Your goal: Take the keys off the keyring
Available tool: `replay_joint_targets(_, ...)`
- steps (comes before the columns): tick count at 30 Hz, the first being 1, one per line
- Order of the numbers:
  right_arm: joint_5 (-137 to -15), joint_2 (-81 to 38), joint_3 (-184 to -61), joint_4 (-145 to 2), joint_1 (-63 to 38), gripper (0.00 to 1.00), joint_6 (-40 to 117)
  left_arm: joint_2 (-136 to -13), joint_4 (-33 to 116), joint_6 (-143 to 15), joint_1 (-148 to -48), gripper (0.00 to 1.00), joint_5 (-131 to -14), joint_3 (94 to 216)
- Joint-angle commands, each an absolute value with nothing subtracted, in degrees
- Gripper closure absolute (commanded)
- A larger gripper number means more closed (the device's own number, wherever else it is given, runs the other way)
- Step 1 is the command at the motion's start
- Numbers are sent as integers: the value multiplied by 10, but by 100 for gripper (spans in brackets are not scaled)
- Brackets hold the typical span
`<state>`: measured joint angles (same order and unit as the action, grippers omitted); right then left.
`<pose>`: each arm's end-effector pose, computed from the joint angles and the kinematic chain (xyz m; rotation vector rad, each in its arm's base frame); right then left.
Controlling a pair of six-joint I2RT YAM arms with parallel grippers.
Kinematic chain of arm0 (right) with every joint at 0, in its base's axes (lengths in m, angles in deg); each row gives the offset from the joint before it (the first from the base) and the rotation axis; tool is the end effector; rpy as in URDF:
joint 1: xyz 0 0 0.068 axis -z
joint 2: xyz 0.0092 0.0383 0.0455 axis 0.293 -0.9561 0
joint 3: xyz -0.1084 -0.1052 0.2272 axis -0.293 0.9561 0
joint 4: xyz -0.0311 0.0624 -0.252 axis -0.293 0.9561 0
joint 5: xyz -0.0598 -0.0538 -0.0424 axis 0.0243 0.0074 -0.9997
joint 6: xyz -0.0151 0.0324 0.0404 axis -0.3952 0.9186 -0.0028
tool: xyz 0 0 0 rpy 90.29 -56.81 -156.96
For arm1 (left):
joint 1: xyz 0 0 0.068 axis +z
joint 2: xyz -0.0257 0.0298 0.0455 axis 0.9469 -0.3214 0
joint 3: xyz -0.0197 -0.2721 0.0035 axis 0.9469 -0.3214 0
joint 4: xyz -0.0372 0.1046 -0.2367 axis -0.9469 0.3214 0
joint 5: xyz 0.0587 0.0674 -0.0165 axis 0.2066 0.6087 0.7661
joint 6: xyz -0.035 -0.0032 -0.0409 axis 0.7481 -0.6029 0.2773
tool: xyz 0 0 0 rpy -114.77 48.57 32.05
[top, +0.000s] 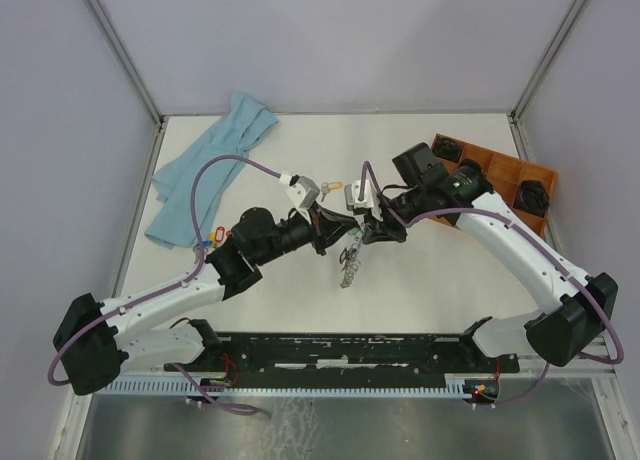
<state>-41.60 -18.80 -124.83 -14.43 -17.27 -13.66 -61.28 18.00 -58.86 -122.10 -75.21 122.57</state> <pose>0.2050 0.1687 0.3453 -1.7373 1.6694 0.8525 0.1555 -0.2014 0.3156 0.6219 1.4912 -1.0758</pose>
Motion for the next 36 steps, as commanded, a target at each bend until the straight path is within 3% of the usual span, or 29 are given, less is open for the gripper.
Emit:
replay_joint_targets(1,-453,-173,-1280,-114,-174,98,-146,-607,130,-620,-1222,97,-770,1240)
replay_joint_targets(11,-344,-161,-1234,-200,-138,89,-55,-603,56,-584,-1222,97,-802,1216)
replay_joint_targets(25,-132,-109,-1133,-320,-85,69,-18,-555,24,-558,-1222,97,-799,1196)
replay_joint_targets(30,-116,-99,-1085,-408,-84,62,11,-543,21,-554,-1222,97,-799,1191)
replay_joint_targets(36,-114,-105,-1053,-500,-85,61,87,-540,12,-547,-1222,97,-810,1191)
